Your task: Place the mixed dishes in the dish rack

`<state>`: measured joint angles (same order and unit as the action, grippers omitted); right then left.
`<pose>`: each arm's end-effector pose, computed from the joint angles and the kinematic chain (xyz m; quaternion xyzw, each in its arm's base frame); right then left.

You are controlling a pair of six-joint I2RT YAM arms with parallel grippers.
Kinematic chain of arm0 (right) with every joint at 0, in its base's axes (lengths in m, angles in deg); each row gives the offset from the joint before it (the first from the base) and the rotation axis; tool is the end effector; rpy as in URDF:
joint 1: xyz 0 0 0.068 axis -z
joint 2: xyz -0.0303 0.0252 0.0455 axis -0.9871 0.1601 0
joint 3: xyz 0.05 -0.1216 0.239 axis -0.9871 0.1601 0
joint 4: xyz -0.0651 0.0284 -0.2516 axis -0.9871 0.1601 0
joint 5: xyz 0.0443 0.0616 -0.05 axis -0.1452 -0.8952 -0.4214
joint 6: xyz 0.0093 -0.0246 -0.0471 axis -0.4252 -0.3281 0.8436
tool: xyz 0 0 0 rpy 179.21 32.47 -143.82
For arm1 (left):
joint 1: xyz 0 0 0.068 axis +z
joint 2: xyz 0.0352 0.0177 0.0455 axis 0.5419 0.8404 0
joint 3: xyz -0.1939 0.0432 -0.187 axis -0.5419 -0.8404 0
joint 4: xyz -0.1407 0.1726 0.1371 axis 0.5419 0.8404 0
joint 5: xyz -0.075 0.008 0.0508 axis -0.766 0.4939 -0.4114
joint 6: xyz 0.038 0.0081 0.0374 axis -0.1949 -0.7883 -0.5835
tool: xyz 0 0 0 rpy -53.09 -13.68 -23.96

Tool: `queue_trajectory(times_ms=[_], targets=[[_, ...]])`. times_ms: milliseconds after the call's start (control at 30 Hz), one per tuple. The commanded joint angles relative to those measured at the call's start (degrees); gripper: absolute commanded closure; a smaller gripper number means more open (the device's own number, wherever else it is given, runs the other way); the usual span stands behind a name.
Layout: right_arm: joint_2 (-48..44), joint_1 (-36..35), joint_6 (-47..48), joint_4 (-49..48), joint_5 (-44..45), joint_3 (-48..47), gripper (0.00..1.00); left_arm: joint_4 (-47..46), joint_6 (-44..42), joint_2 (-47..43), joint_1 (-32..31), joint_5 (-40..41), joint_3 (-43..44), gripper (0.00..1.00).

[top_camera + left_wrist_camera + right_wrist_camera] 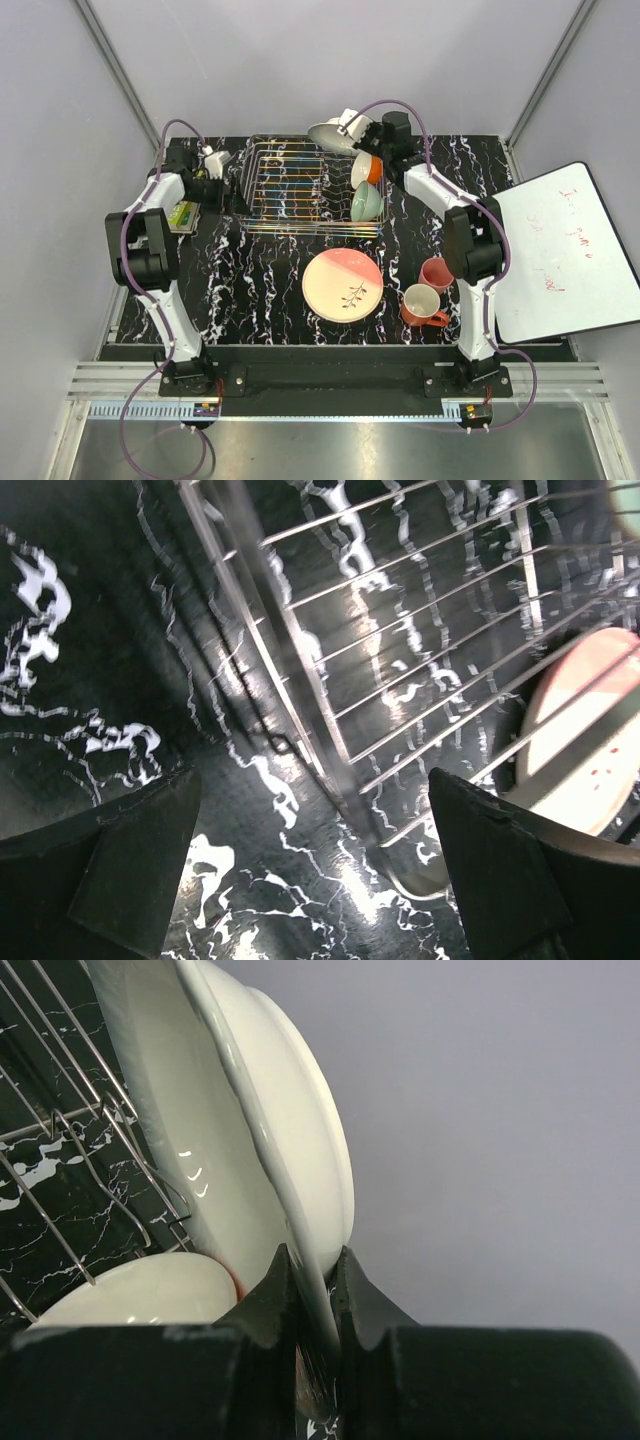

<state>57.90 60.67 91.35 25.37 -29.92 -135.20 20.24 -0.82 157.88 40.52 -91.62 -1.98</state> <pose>0.4852 0.1833 0.2724 -0.4955 0.6058 -0.1141 0.6119 0.4090 0.0317 0.2092 0.1268 0.9088 -0.3020 0.2585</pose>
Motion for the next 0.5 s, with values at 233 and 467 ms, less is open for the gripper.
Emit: queue_trajectory(times_ms=[233, 467], targets=[[-8.34, -0.27, -3.98, -8.54, -6.47, 5.14, 1.00, 5.20, -6.93, -0.62, -2.08, 5.92, -1.25, 0.01], [-15.37, -0.36, -4.77, -7.31, -8.14, 14.80, 1.00, 10.39, -12.56, -1.94, -2.52, 6.54, -3.52, 0.01]])
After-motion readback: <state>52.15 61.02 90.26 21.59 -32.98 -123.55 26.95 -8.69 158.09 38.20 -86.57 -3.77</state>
